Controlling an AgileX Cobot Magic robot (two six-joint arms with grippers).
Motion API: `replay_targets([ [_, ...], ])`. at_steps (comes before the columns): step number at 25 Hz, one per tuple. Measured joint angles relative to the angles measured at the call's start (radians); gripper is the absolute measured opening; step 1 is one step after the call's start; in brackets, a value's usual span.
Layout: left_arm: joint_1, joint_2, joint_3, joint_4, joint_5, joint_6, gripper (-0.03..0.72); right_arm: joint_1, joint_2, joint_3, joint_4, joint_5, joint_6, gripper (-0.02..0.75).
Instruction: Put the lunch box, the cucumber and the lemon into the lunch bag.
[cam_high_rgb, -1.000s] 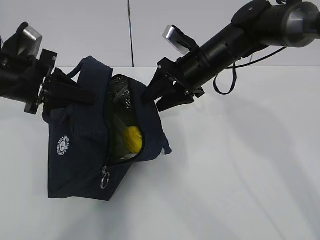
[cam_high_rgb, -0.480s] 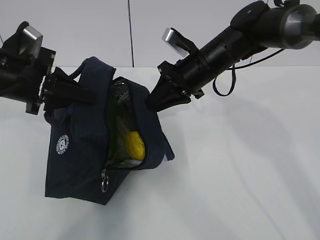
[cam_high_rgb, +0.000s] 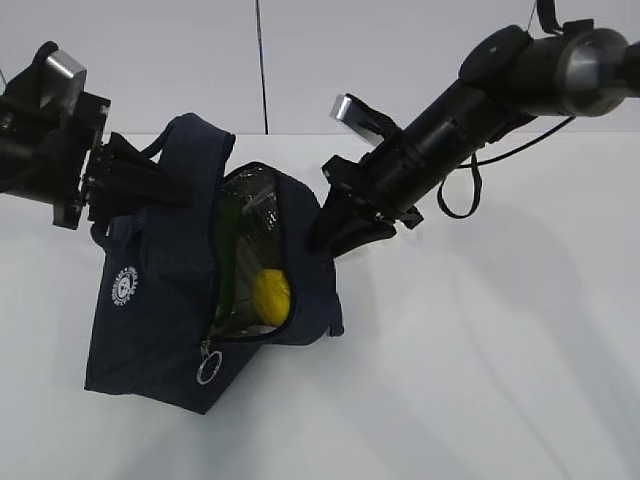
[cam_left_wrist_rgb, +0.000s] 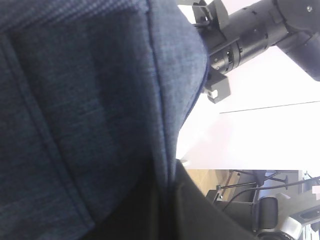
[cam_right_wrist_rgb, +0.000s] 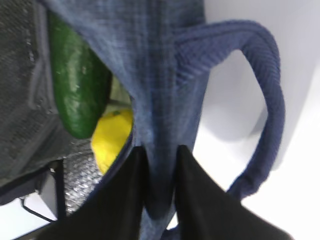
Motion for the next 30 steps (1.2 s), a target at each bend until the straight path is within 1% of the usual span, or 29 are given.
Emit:
replay_targets([
  [3, 0.000, 0.000, 0.000, -0.002, 0.001, 0.000, -0.009, 0.000, 0.000, 0.048, 0.013, -0.002, -0.010, 0.235],
  [5, 0.000, 0.000, 0.000, -0.002, 0.002, 0.000, -0.009, 0.000, 0.000, 0.068, 0.035, -0.004, -0.025, 0.218],
  [7, 0.000, 0.000, 0.000, -0.002, 0.002, 0.000, -0.009, 0.000, 0.000, 0.078, 0.066, -0.004, -0.039, 0.171],
  [11, 0.000, 0.000, 0.000, -0.002, 0.002, 0.000, -0.009, 0.000, 0.000, 0.080, 0.098, -0.005, -0.044, 0.029],
  [12, 0.000, 0.000, 0.000, -0.002, 0.002, 0.000, -0.009, 0.000, 0.000, 0.080, 0.100, -0.005, -0.045, 0.013],
  [16, 0.000, 0.000, 0.000, -0.002, 0.009, 0.000, -0.009, 0.000, -0.017, 0.082, 0.099, -0.011, -0.045, 0.002],
  [21, 0.000, 0.000, 0.000, -0.002, 0.015, 0.000, -0.009, 0.000, -0.110, 0.077, 0.064, -0.009, -0.045, 0.001],
  [23, -0.006, 0.000, 0.000, -0.021, 0.015, -0.002, -0.009, 0.000, -0.143, 0.068, 0.058, -0.008, -0.045, 0.001],
  [26, -0.047, 0.002, 0.000, -0.065, 0.013, -0.002, -0.009, 0.000, -0.176, 0.068, 0.036, -0.004, -0.036, 0.001],
  [30, -0.128, 0.002, 0.000, -0.112, 0.011, -0.002, -0.009, 0.000, -0.203, 0.066, -0.063, 0.006, -0.001, 0.001],
])
